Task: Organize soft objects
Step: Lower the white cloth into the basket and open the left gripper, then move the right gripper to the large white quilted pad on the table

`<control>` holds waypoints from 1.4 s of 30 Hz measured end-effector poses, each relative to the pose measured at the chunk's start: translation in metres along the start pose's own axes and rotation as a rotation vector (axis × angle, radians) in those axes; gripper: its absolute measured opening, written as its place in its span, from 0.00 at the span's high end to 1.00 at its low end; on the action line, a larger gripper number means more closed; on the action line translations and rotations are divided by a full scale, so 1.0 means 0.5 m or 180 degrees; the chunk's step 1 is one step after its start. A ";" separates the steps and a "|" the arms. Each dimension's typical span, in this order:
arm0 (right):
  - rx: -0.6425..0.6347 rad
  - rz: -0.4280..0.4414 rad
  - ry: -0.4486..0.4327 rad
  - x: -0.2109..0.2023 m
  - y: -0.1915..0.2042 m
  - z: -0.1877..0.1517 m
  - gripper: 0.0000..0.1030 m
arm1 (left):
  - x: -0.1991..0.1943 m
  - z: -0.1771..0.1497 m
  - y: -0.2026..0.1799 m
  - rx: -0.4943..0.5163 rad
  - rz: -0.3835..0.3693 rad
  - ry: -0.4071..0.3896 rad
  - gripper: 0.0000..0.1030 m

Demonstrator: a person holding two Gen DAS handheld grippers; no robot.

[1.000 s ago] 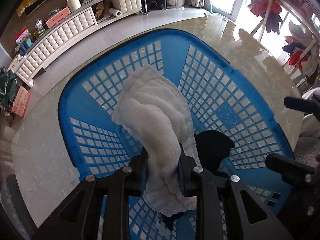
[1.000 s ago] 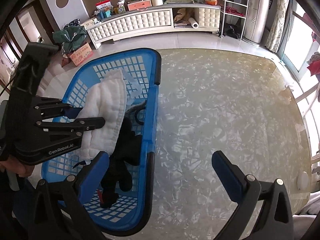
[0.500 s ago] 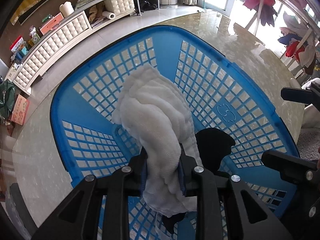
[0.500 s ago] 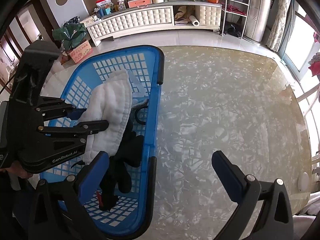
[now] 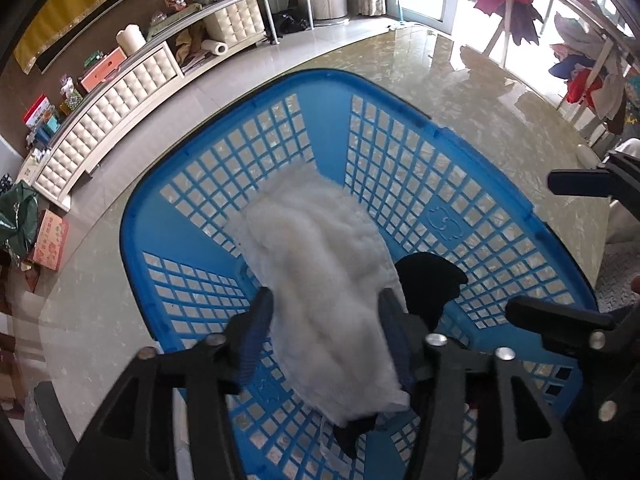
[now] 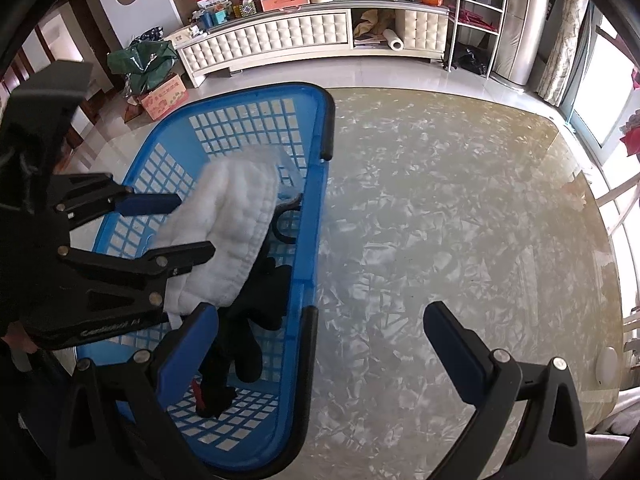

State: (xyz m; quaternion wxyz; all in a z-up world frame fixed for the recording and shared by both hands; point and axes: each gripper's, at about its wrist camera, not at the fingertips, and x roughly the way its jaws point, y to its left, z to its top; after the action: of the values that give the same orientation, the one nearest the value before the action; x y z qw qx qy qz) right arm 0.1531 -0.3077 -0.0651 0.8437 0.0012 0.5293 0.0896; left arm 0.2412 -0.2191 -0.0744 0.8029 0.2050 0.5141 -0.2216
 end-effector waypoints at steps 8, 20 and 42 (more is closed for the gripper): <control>-0.0060 -0.0011 0.0027 0.001 0.008 -0.004 0.00 | -0.047 -0.015 -0.007 0.0121 0.0075 -0.0081 0.17; -0.0324 -0.0042 -0.0318 -0.059 0.047 -0.013 0.00 | -0.153 -0.079 0.025 0.0127 0.0090 -0.0284 0.15; -0.0655 0.0078 -0.0654 -0.155 0.337 -0.049 0.00 | -0.304 -0.368 0.173 -0.0313 0.0162 -0.0657 0.00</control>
State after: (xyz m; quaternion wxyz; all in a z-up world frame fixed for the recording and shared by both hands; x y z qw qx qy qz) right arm 0.0733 -0.1560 0.0099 0.8879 -0.0697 0.4281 0.1531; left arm 0.0982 -0.0239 0.0023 0.8660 0.1545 0.4335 -0.1956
